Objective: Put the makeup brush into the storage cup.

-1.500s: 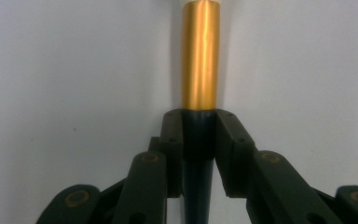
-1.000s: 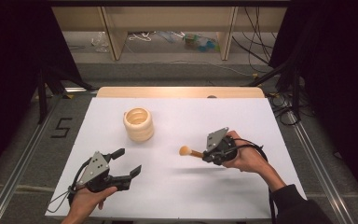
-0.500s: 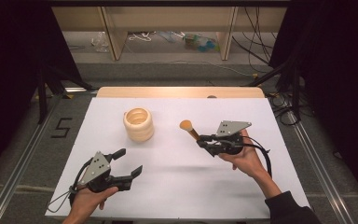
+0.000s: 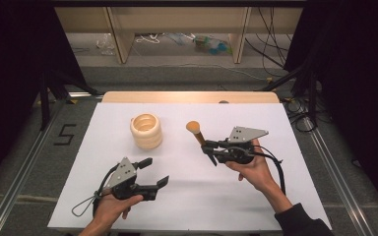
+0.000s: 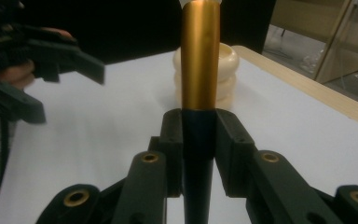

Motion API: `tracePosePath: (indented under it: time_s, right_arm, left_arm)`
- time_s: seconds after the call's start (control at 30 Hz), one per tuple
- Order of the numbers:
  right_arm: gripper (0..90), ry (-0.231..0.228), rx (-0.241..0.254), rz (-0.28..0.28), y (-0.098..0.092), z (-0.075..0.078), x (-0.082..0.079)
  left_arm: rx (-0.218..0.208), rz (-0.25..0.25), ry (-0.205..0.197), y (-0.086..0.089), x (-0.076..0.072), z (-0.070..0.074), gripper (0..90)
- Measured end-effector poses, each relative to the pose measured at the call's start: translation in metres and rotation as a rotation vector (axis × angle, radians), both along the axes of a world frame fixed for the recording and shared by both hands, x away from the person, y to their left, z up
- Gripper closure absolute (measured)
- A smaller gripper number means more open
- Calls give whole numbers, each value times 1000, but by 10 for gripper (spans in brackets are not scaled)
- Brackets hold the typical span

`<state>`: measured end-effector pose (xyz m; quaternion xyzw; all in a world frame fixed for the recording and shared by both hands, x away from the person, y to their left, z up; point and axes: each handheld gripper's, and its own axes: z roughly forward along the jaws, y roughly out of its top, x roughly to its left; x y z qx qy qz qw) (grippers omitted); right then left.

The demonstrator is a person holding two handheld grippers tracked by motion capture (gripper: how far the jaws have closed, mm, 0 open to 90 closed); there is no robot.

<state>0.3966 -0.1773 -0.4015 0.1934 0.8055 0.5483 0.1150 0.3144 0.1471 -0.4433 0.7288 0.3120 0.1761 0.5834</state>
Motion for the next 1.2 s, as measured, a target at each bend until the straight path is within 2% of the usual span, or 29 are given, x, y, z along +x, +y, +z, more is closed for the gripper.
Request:
tracePosePath:
  time_s: [0.1,0.23,0.4,0.43,0.47,0.6,0.63,0.67,0.77,0.83,0.93,1.07,1.17,1.2]
  right_arm:
    - [747,-24,17,6,6,0,-4]
    - [747,-5,30,27,12,-1,-8]
    - [747,-12,46,43,19,-2,-12]
    - [747,9,53,50,21,-2,-14]
    - [747,8,55,43,22,-3,-15]
    - [747,0,65,67,28,-3,-19]
    - [747,15,70,75,30,-3,-21]
    - [747,-3,67,75,31,-2,-21]
    - [747,-8,73,89,36,-2,-25]
    - [747,-6,64,91,37,-1,-26]
    - [747,-7,80,99,40,-2,-27]
    - [747,-5,78,91,40,-1,-29]
    - [747,10,82,96,42,-2,-31]
    - [747,-9,77,91,42,-2,-31]
  left_arm:
    - [-12,-23,15,-11,3,-1,179]
    - [-21,-45,23,-23,8,-3,183]
    - [-47,-56,57,-33,14,-8,196]
    - [-50,-62,58,-35,15,-9,200]
    - [-56,-64,58,-37,15,-9,203]
    - [-64,-88,41,-45,16,-9,234]
    - [-67,-95,41,-47,16,-10,240]
    - [-69,-103,40,-49,16,-10,243]
    - [-57,-123,33,-54,16,-11,251]
    - [-65,-123,41,-56,16,-12,259]
    - [-63,-128,26,-58,16,-12,260]
    - [-59,-127,5,-60,17,-13,221]
    - [-76,-120,11,-63,16,-13,204]
    - [-77,-118,8,-63,16,-13,194]
